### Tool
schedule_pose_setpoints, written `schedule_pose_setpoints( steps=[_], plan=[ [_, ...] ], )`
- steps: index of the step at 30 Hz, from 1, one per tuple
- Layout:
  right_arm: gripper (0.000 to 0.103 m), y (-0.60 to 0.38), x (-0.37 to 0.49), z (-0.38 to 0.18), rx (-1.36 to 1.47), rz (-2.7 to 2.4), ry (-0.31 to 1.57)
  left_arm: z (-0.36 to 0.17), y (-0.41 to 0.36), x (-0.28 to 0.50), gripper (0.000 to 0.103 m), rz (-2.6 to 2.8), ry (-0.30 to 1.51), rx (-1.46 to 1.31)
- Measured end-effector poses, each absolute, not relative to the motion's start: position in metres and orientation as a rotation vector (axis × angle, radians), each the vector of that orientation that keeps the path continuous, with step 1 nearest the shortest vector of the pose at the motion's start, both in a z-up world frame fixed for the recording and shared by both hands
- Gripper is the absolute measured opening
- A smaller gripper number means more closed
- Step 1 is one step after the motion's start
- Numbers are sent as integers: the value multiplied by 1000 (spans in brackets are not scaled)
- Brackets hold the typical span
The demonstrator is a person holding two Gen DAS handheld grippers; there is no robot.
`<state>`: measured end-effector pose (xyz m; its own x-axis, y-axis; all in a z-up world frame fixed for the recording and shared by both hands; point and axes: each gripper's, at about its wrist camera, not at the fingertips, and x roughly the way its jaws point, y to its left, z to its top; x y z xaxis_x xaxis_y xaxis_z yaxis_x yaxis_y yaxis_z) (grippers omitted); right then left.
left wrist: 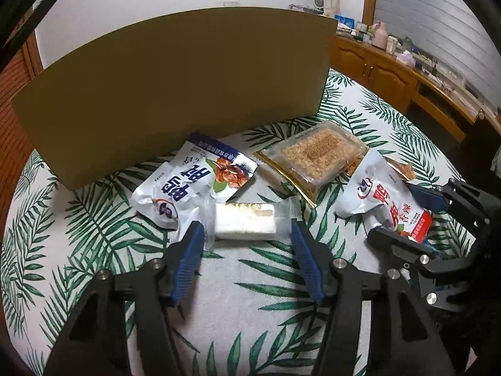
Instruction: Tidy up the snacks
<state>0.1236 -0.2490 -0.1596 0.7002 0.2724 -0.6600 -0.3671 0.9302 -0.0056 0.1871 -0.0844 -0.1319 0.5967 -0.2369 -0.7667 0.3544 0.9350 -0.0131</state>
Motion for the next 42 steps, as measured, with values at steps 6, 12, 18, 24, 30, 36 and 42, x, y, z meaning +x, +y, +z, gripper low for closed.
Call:
schedule_pose_setpoints(
  steps=[6, 12, 18, 24, 30, 36, 42],
  plan=[
    [58, -249, 123, -160, -139, 357, 711, -131, -86, 179, 38, -368, 855, 144],
    [59, -247, 125, -158, -161, 369, 724, -128, -79, 169, 37, -368, 859, 113],
    [56, -246, 134, -152, -163, 381, 773, -120, -66, 155, 37, -375, 832, 67],
    [38, -253, 137, -149, -110, 396, 794, -112, -56, 147, 37, -382, 810, 45],
    [36, -246, 134, -148, -96, 419, 792, -103, -49, 140, 37, -390, 787, 34],
    [36, -243, 128, -142, -76, 426, 759, -97, -41, 138, 37, -389, 772, 17],
    [37, -244, 121, -125, -55, 433, 722, -87, -39, 137, 37, -391, 746, 14]
  ],
)
